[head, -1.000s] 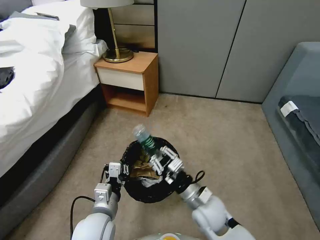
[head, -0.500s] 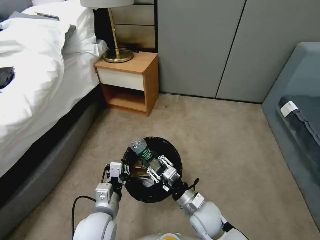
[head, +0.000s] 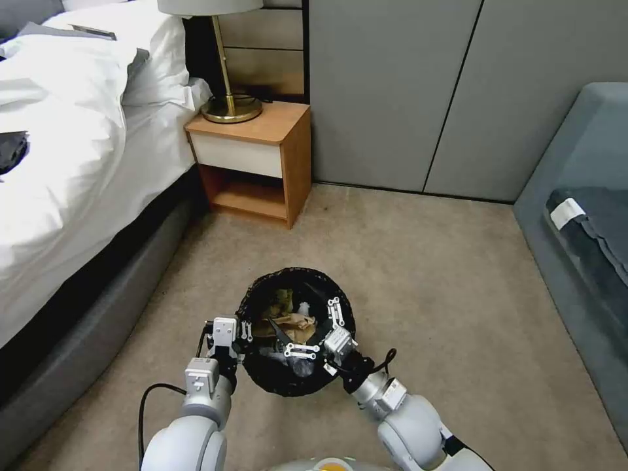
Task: Pick up the trash bin, then pick up the garbage from the floor and place it into the trash bin.
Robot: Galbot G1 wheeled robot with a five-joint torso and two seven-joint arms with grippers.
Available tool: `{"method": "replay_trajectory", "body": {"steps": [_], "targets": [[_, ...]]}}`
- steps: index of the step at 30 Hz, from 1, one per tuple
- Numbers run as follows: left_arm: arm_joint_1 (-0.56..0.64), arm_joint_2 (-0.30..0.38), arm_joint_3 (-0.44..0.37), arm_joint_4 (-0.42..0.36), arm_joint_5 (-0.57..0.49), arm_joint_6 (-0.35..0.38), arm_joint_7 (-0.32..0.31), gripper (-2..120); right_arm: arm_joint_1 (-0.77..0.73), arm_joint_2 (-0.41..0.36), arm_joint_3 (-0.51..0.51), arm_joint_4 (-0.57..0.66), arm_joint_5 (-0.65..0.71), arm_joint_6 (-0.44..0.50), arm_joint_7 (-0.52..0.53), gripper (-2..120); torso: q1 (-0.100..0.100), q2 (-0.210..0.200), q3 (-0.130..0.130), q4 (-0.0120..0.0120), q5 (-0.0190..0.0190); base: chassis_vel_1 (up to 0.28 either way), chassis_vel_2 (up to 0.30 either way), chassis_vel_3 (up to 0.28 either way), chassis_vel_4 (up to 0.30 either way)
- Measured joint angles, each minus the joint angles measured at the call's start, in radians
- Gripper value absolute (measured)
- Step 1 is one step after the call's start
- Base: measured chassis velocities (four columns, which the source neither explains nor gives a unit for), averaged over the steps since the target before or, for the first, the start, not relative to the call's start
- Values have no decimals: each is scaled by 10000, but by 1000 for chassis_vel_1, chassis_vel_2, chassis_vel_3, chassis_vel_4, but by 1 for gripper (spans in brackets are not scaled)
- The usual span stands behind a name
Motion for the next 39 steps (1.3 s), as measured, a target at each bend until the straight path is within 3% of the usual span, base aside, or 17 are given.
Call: {"method": "replay_trajectory", "body": {"steps": [11, 16, 19, 21, 23, 29, 39], "targets": [[-20, 11, -42, 51, -21, 4, 11, 0, -52, -116, 503, 751, -3, 15, 70, 100, 0, 0, 1, -1, 1, 0, 0, 0, 0], [-25, 29, -122, 158, -58, 4, 17, 0, -179, 185, 1895, 2427, 137, -217, 701, 100, 0, 0, 1, 0, -1, 0, 0, 0, 0], [-24, 44, -151, 168, -83, 3, 18, 0, -387, 361, 2520, 2884, 131, -264, 969, 100, 0, 0, 1, 0, 1, 0, 0, 0, 0], [-24, 80, -217, 171, -157, -11, 24, 0, -982, 687, 3498, 3403, 55, -280, 1780, 100, 0, 0, 1, -2, 1, 0, 0, 0, 0], [-25, 98, -238, 171, -189, -17, 27, 0, -1243, 811, 3784, 3503, -6, -240, 2074, 100, 1, 0, 1, -1, 0, 0, 0, 0, 0], [-32, 190, -323, 171, -376, -41, 33, 0, -2543, 1573, 4768, 3179, -362, 489, 2850, 100, 1, 0, 1, -2, 1, 0, 0, 0, 0], [-23, 224, -289, 13, -448, -42, 33, 0, -2938, 2053, 5059, 1753, -512, 1093, 2816, 100, 1, 0, 0, 1, 1, 0, 0, 0, 0]]}}
